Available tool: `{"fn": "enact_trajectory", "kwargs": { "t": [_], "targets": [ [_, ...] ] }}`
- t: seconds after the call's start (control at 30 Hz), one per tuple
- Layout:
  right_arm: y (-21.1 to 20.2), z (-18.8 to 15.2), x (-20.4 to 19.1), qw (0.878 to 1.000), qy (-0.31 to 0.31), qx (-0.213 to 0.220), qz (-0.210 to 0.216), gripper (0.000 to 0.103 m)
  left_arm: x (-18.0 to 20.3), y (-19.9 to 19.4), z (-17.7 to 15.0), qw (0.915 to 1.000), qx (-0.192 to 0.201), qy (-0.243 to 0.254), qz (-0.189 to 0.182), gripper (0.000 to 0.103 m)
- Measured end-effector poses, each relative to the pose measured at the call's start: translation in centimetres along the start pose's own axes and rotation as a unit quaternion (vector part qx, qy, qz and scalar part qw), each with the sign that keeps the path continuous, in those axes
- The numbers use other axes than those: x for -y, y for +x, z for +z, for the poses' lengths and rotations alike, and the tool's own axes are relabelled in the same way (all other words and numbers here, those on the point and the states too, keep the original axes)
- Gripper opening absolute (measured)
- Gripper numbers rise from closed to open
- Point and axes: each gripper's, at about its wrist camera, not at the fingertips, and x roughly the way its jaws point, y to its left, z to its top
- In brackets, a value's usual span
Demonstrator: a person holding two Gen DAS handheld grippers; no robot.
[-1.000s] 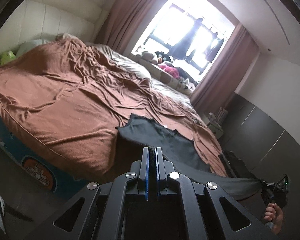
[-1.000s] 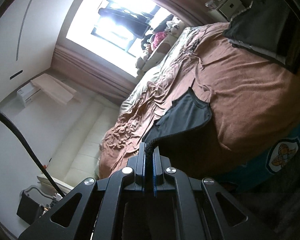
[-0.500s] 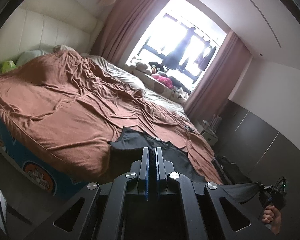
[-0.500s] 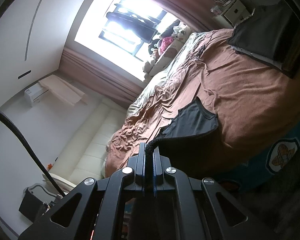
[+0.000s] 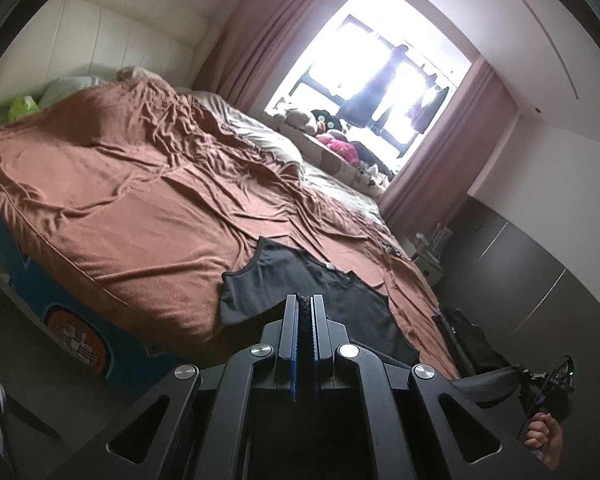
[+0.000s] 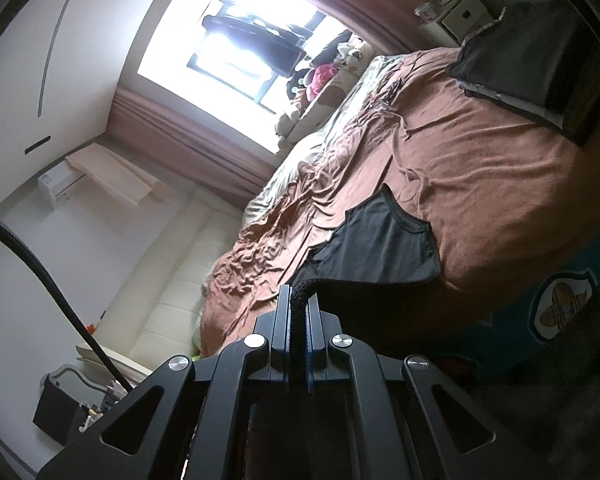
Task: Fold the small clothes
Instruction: 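Lift the hem with both grippers and fold it over toward the collar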
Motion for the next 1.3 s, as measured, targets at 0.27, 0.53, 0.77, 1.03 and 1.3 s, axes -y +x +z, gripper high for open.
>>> {"fn": "enact_trajectory", "kwargs": {
  "t": [0.27, 0.53, 0.77, 1.03, 1.3],
  "targets": [
    [2.9, 2.3, -0.5, 1.0, 0.003, -0.003, -0.009, 0.002, -0.3, 3.8, 2.3, 0.9998, -0.015, -0.002, 0.011, 0.005],
    [7.6, 5.3, -1.1, 0.999, -0.002, -0.016, -0.031, 0.002, -0.3, 9.1, 4.6, 0.999, -0.036, 0.012, 0.026, 0.005],
    [12.3, 8.2, -2.0, 0.998, -0.012, -0.028, -0.055, 0.002, -1.2, 14.7, 6.7, 0.9971, -0.06, 0.015, 0.043, 0.005],
    [17.9, 10.8, -1.3, 0.995, -0.005, -0.051, -0.082, 0.002, -2.2, 21.4, 8.6, 0.9931, -0.092, 0.027, 0.067, 0.005],
    [23.5, 12.5, 0.4, 0.988, 0.005, -0.089, -0.126, 0.002, -4.9, 28.0, 8.7, 0.9855, -0.137, 0.024, 0.097, 0.005]
  ]
}}
